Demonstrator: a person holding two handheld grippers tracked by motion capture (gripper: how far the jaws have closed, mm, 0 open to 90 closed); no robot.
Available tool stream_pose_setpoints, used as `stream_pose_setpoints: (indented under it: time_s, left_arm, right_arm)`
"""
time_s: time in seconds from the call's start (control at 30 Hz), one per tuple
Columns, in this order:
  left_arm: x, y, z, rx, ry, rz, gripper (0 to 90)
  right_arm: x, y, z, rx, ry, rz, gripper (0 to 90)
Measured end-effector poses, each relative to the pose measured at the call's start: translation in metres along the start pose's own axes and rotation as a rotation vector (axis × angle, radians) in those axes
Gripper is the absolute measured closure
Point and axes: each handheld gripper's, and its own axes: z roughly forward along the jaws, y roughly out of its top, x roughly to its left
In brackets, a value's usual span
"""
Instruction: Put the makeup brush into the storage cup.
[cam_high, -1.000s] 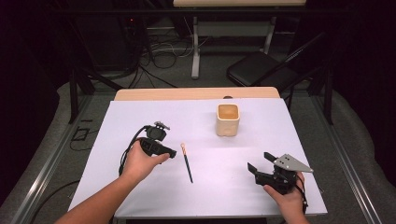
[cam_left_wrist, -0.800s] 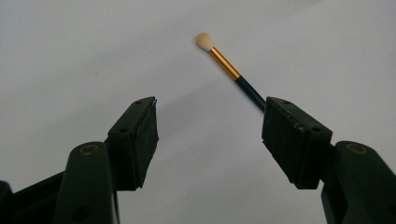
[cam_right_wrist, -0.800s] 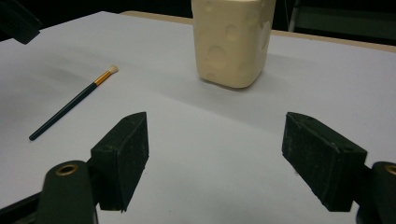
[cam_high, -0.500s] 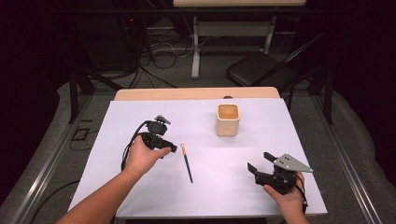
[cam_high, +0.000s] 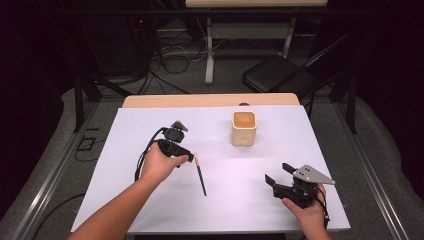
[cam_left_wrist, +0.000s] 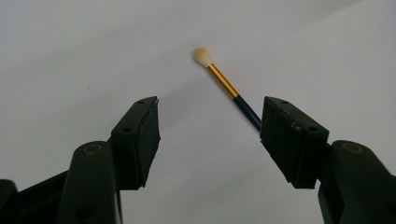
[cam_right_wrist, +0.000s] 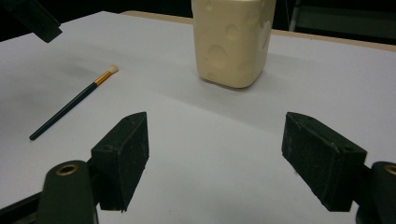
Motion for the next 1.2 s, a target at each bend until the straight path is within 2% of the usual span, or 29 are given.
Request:
stream_pose_setpoints:
  time_s: [0.37,0.6,0.63,0.7,1.2]
  left_arm:
    - [-0.009,0.006,0.012,0.030,0.019,-0.010,38.4]
    - [-0.012,0.007,0.019,0.053,0.004,-0.014,41.2]
    - [-0.013,0.007,0.021,0.053,0.000,-0.033,41.2]
    - [-0.014,0.007,0.023,0.056,0.003,-0.022,41.2]
    - [-0.018,0.009,0.035,0.071,-0.011,-0.085,45.5]
  right_arm:
    - [0.000,0.000,0.000,0.004,0.004,-0.005,22.8]
    - [0.000,0.000,0.000,0.006,0.009,-0.006,22.9]
    - [0.000,0.000,0.000,0.004,0.008,-0.006,22.9]
    - [0.000,0.000,0.000,0.000,0.008,-0.003,22.9]
    - [-0.001,0.000,0.000,0.000,0.006,-0.005,23.0]
